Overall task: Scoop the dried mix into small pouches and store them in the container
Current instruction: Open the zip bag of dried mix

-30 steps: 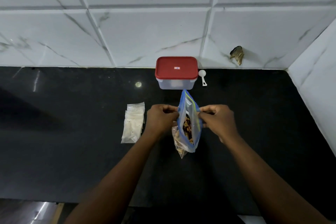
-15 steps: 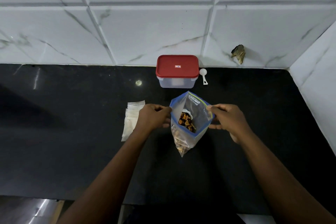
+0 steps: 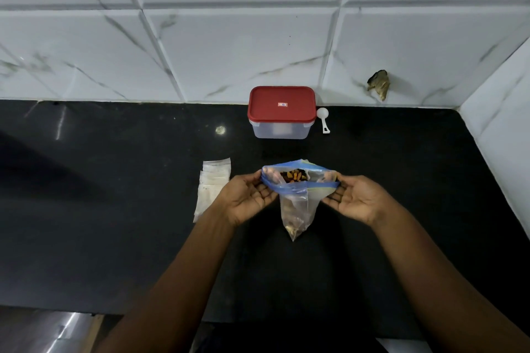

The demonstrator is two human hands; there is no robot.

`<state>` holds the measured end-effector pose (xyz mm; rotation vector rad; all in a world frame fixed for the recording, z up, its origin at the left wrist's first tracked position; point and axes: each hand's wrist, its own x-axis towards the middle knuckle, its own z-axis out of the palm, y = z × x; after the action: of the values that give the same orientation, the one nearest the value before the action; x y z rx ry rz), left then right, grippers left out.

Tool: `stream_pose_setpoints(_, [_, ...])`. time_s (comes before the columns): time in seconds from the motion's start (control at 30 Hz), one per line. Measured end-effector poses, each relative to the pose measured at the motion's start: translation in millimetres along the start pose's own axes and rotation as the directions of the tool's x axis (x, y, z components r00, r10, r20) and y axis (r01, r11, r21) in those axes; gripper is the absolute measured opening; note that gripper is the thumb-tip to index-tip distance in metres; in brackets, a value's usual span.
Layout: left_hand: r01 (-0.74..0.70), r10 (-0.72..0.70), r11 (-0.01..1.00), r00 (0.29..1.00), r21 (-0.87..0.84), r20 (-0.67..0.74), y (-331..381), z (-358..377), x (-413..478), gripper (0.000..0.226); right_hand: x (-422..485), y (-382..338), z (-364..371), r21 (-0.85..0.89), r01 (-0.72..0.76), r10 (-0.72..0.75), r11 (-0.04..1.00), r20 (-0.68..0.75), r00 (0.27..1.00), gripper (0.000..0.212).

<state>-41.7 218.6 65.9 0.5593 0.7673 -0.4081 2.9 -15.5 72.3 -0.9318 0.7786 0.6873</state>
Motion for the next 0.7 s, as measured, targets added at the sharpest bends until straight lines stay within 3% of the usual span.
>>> stream_pose_setpoints(0.23, [-0.063, 0.055, 0.973, 0.998, -0.221, -0.042, -20, 5, 22, 0.030, 23, 8, -3, 0.173, -0.077, 0.090, 0.982, -0.071, 0.993, 0.030])
stream_pose_setpoints(0.33, [-0.068, 0.053, 0.947, 0.997, -0.315, -0.058, -29, 5, 34, 0.032, 31, 12, -1, 0.307, -0.103, 0.120, 0.946, -0.037, 0.992, 0.050])
stream_pose_setpoints(0.47, [-0.062, 0.036, 0.935, 0.996, -0.350, -0.081, -46, 0, 46, 0.031, 35, 23, 0, 0.239, -0.078, 0.083, 0.968, -0.008, 0.997, 0.030])
stream_pose_setpoints(0.53, [-0.051, 0.033, 0.973, 0.996, -0.225, -0.084, -51, -7, 45, 0.028, 30, 29, -1, 0.179, -0.059, 0.062, 0.982, -0.015, 0.998, 0.028])
stream_pose_setpoints(0.6, [-0.042, 0.043, 0.999, 0.993, 0.008, -0.112, -53, -14, 43, 0.029, 32, 34, -8, 0.116, -0.029, 0.032, 0.993, -0.028, 0.999, 0.026])
stream_pose_setpoints(0.7, [-0.077, 0.145, 0.943, 0.971, 0.324, -0.192, -51, -19, 42, 0.023, 41, 35, -20, -0.009, 0.033, -0.034, 0.999, -0.078, 0.996, 0.027])
